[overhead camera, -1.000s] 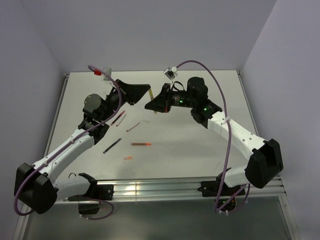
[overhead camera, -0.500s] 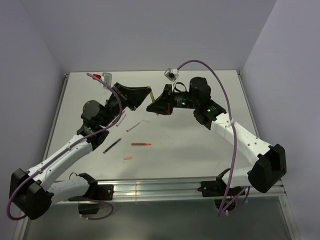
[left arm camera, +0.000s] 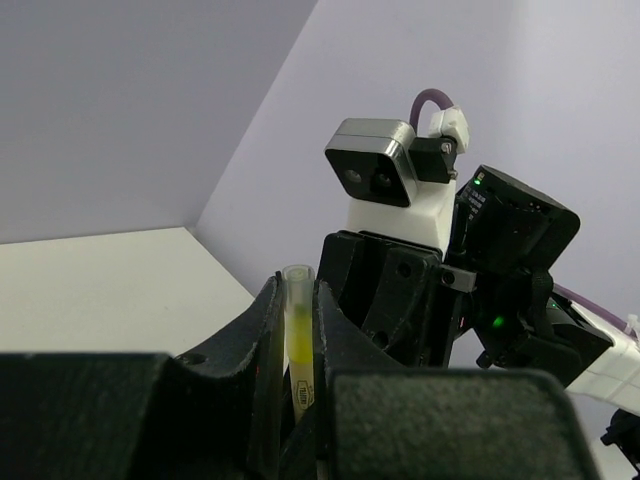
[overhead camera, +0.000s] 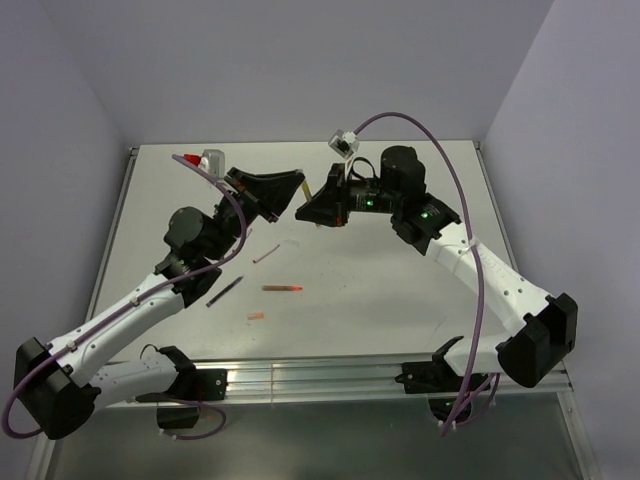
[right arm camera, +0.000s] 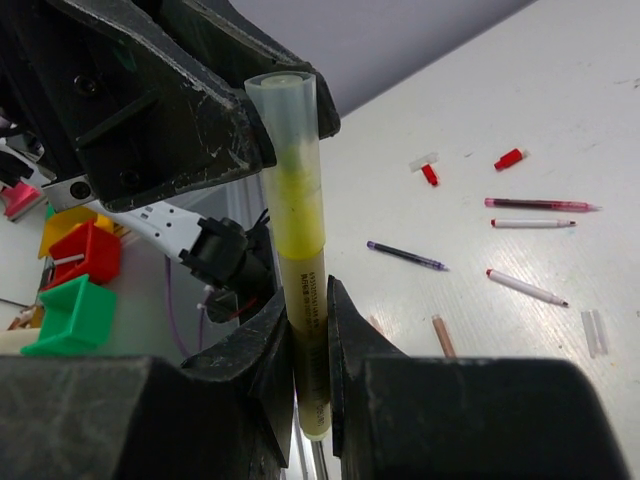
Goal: Insert the pens into the pen caps
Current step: Insert the pen cap onto the pen.
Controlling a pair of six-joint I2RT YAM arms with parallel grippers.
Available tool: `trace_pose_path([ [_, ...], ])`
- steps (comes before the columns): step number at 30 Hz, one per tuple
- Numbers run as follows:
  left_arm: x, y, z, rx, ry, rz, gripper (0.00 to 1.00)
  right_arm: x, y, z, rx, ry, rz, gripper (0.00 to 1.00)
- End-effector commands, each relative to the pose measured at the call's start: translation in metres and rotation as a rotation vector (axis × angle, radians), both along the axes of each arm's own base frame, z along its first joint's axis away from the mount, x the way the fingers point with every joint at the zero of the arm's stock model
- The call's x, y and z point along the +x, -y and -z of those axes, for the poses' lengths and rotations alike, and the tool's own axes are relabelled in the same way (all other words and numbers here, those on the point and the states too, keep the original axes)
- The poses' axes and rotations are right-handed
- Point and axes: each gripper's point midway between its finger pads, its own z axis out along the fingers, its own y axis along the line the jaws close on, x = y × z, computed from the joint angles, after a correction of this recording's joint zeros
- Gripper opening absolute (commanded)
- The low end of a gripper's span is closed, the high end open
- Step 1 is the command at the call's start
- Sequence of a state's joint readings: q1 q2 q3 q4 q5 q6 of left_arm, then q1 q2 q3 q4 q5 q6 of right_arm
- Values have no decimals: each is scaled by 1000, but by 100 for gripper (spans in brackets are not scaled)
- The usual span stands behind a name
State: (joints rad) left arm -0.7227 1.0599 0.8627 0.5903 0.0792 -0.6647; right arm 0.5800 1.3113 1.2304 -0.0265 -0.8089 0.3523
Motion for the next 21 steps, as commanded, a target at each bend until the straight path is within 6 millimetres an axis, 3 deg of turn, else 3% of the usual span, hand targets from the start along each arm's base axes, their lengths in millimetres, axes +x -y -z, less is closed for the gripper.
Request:
trace_pose_path([
  [1,-58,50,56,193,-100,299,0,60,25,-93,157,237,314,0],
  [21,-46,81,88,292,-270,197,0,88,31,-113,63,320,516,0],
])
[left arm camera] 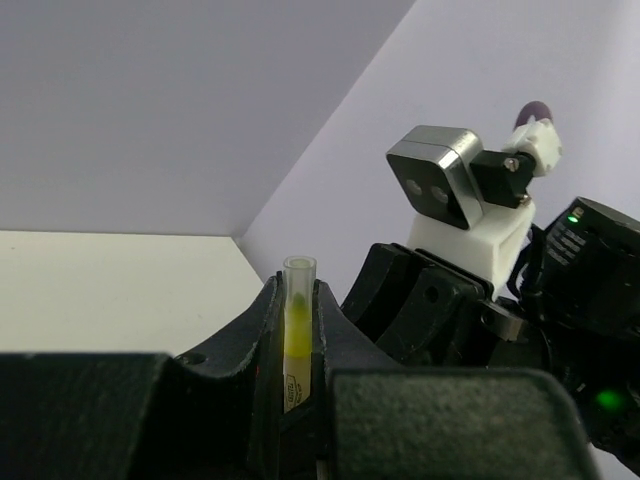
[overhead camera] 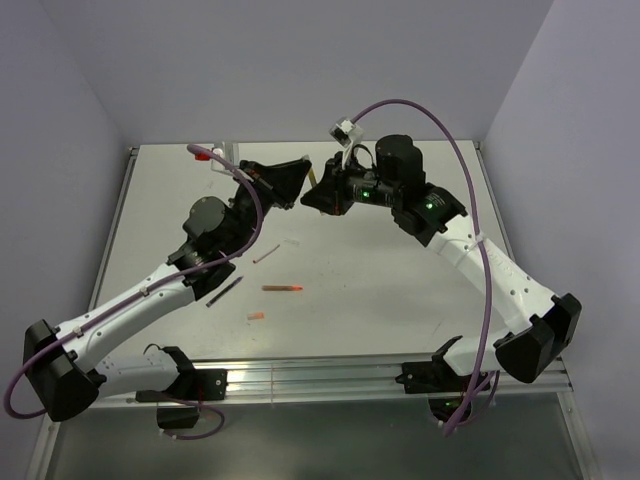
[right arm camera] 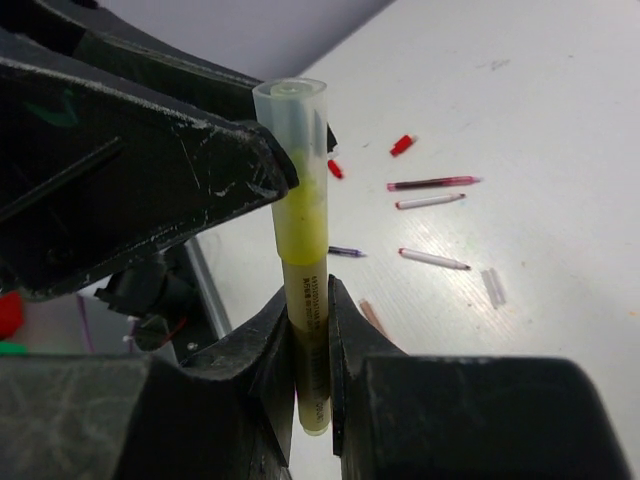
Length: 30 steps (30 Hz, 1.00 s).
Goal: Insert the pens into the pen caps
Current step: Insert the pen cap onto the pen.
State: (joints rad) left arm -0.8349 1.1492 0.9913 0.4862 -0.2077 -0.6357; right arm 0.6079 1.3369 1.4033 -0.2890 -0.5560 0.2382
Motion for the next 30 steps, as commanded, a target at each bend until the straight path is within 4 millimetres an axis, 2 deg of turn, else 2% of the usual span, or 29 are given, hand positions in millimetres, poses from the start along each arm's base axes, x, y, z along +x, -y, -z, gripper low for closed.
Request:
trace_pose_path([
  [1,-69,68,95,268,-202,372,0,61,20,-104,164,323,304,0],
  [4,-68,68,95,270,-209,360,0,67,21,-103,142,329,342,0],
  [7,-67,63,90,284,-202,342,0,64,17,-101,120,320,314,0],
  [8,-60,58,87,283,-202,291,0,63,16,-100,118,315,308,0],
  [11,-50,38,53,249,-148,198,3,52,14,-87,109,286,263,0],
  [12,-47,31,43,234,-134,175,7,49,13,-86,112,282,248,0],
  [13,-45,25,35,226,-116,157,21,46,14,-85,113,276,244,0],
  [15,-41,3,7,178,-67,109,26,38,17,-79,104,262,229,0],
  [16,-39,-5,0,174,-50,82,40,36,18,-76,99,257,224,0],
  [17,-36,-15,-9,160,-38,49,45,33,18,-68,91,239,213,0],
  [18,-38,-25,-23,142,-15,33,47,26,20,-70,98,243,203,0],
  [19,-38,-30,-29,144,-2,18,53,20,19,-67,100,234,178,0],
  [20,-38,-42,-40,124,13,-10,58,17,20,-58,95,216,167,0],
  [22,-42,-47,-48,118,36,-1,68,1,20,-57,113,211,117,0],
  [24,-44,-55,-61,107,65,11,74,-8,18,-49,123,199,76,0],
  [25,-46,-54,-64,105,78,31,74,-21,16,-51,145,190,20,0],
  [26,-49,-52,-67,117,97,70,74,-27,13,-43,149,172,-13,0],
  [28,-51,-49,-70,116,118,114,75,-39,10,-48,185,181,-71,0],
  [30,-57,-38,-69,144,137,202,75,-52,6,-46,214,184,-151,0],
])
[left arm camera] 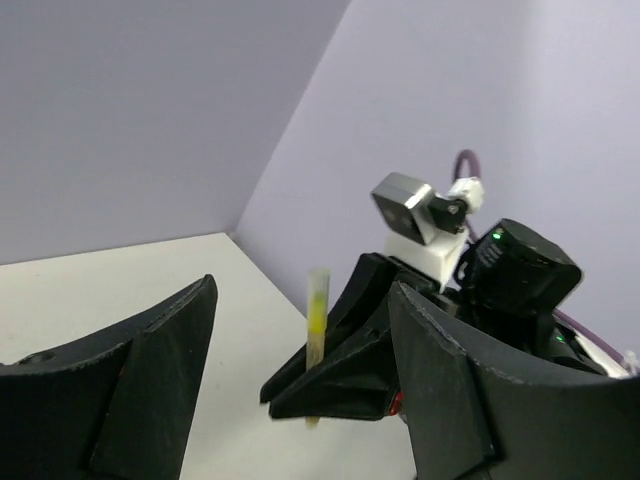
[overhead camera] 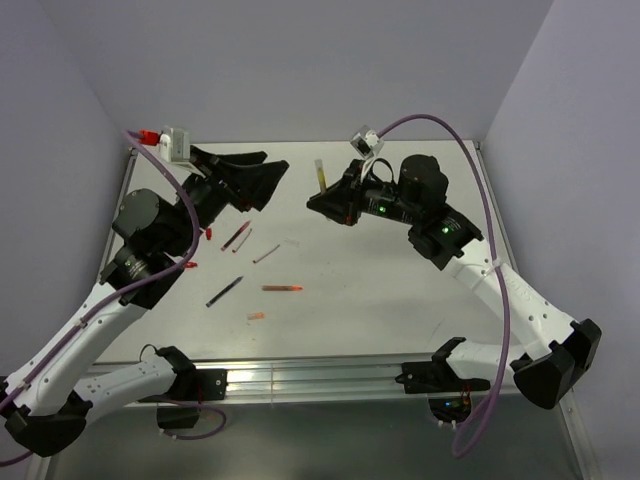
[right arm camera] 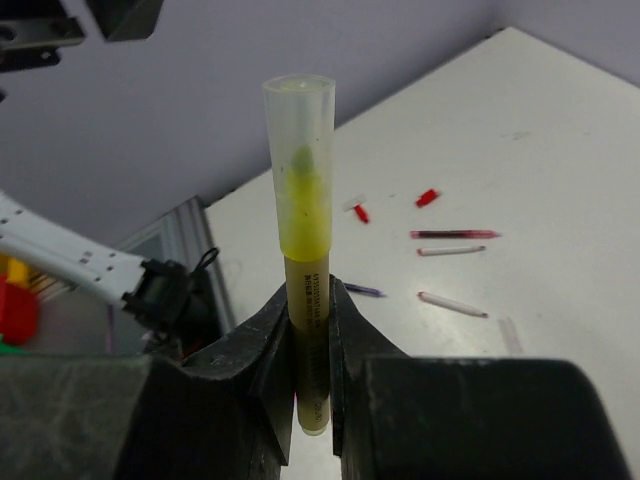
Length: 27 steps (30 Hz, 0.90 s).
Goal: Insert the pens into the pen caps
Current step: Insert the pen cap onto the pen, then press the pen cap onto the pen.
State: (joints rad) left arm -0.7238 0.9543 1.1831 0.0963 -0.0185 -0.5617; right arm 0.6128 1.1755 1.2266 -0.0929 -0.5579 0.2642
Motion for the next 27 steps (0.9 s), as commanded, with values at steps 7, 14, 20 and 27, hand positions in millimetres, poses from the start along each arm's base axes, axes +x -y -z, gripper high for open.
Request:
trace_pose_path([
  [7,-28,35,-6,80,105,308,69,-50,-14,-28,141,56,-280,0],
  [14,-31,46,-3,94,111,383,65,-50,-18,-31,149,47,-307,0],
  [20,-29,52,-1,96,99,412,63,-50,-20,-33,159,39,-325,0],
  [27,-27,57,0,94,91,432,52,-52,-24,-34,163,26,-360,0],
])
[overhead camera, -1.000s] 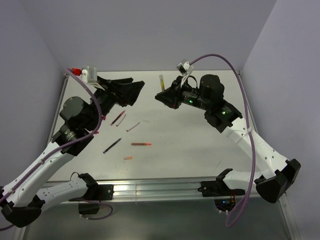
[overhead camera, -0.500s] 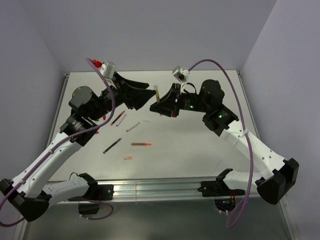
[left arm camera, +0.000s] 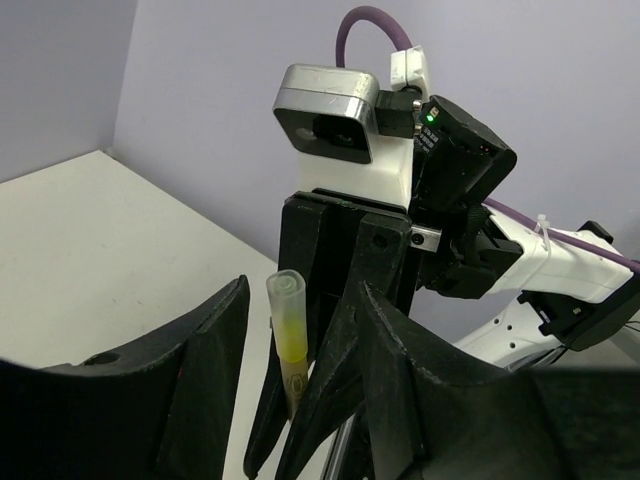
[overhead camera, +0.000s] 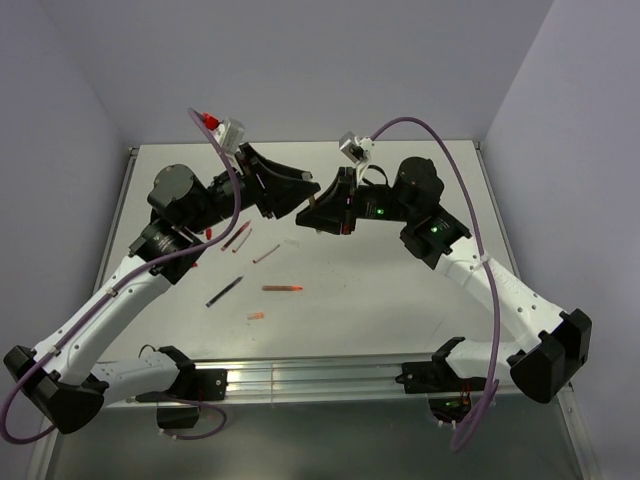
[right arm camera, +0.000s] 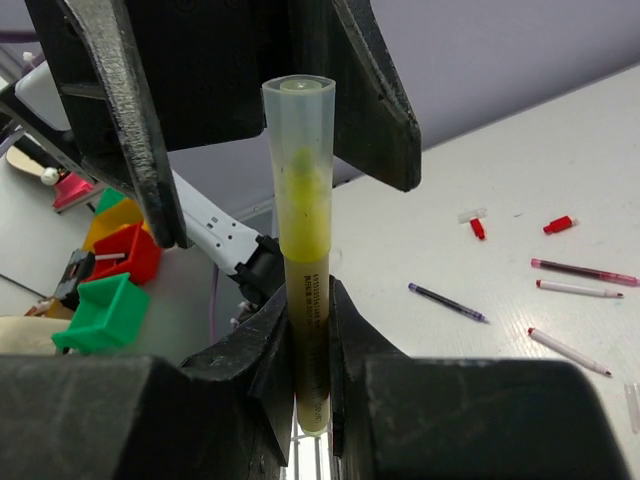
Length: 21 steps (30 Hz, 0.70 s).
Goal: Insert the pens into the pen caps
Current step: Press the pen cap onto the pen.
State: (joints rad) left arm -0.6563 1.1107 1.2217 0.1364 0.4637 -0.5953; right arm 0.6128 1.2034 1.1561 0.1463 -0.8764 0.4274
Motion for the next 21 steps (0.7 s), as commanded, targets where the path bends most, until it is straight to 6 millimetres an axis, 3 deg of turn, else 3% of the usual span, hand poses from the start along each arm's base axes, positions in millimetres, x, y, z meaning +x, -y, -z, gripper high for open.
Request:
trace_pose_path([
  [1,-10,-3,-33,-58,81,33,51,-6,-2,-25,53,64,-37,0],
  [5,-10,-2,-33,-61,79,39,46,-7,-2,-25,53,62,-40,0],
  [7,-11,-1,-34,-61,82,46,39,-6,-2,-26,52,65,-35,0],
  [17,-10,4,-26,-39,64,75,36,-7,-3,-29,55,68,-46,0],
  [21,-10,3,-28,-46,67,71,29,-6,-2,-30,54,72,-41,0],
])
